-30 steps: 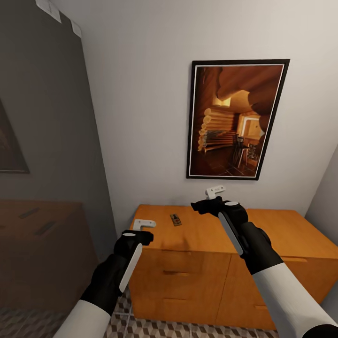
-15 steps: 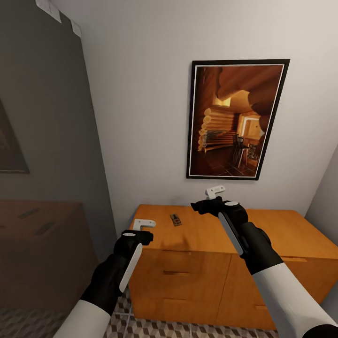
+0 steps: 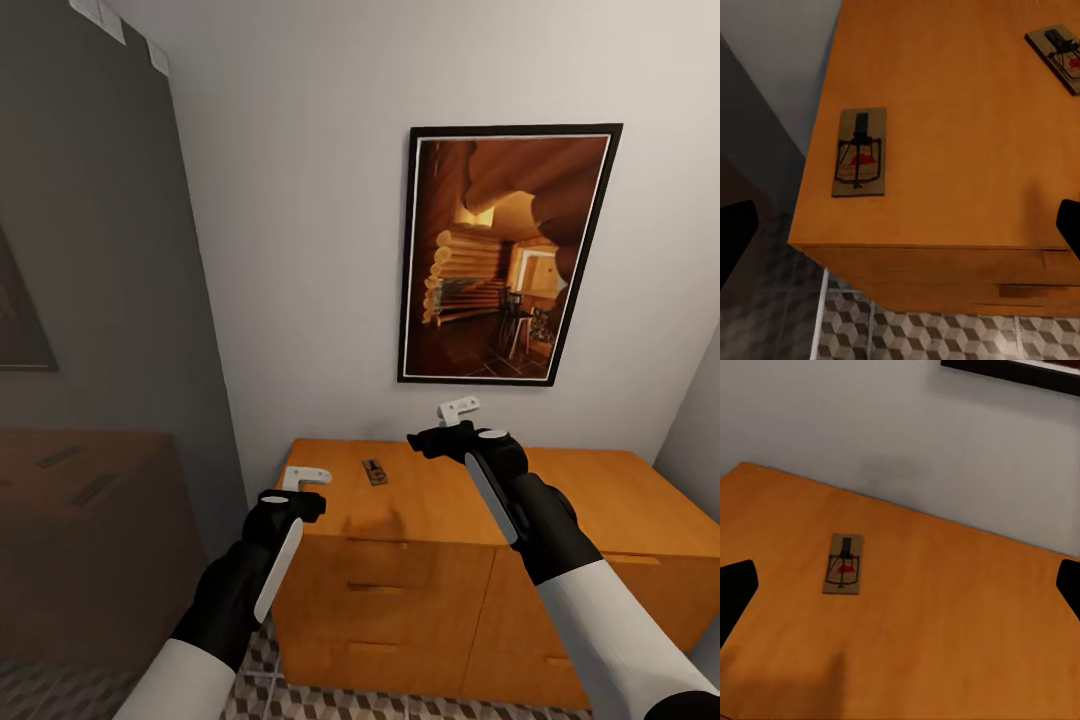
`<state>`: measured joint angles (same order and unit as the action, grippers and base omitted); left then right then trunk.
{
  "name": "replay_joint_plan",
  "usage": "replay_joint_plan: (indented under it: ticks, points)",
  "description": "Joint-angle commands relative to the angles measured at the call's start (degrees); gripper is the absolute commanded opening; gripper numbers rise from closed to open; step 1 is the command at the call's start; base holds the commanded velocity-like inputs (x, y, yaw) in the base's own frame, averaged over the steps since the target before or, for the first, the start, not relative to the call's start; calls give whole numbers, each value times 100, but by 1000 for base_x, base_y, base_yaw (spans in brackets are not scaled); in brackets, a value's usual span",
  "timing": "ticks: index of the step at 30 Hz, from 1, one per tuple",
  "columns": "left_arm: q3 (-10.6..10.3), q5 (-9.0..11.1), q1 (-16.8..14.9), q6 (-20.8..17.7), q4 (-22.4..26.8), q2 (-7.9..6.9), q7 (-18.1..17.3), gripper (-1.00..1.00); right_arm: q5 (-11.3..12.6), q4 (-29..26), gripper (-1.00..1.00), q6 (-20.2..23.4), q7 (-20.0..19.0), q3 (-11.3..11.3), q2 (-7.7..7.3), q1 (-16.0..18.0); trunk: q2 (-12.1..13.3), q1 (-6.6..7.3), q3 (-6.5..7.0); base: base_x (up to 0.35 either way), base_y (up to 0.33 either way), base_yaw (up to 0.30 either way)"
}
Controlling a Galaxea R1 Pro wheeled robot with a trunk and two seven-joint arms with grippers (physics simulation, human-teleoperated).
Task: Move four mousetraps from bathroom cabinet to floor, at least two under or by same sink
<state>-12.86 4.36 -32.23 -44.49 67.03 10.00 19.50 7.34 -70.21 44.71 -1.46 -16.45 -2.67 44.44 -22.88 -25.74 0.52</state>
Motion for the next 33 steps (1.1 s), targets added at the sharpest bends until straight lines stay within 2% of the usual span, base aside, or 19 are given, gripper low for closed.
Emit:
replay_joint_plan:
  ticks: [1, 10, 33]
  points:
    - [-6, 45, -2, -17, 3, 0, 49, 100, 33, 7, 100, 22, 14, -3, -5, 3, -4, -4, -3, 221, 0, 0]
    - [-6, 42, -2, -16, 3, 0, 76, 100, 23, 55, 100, 20, 25, 3, -5, 3, -4, -4, -3, 194, 0, 0]
    - [2, 31, -2, -16, 3, 0, 80, 100, 22, 60, 100, 14, 16, -16, -5, 3, -4, -4, -3, 12, 0, 0]
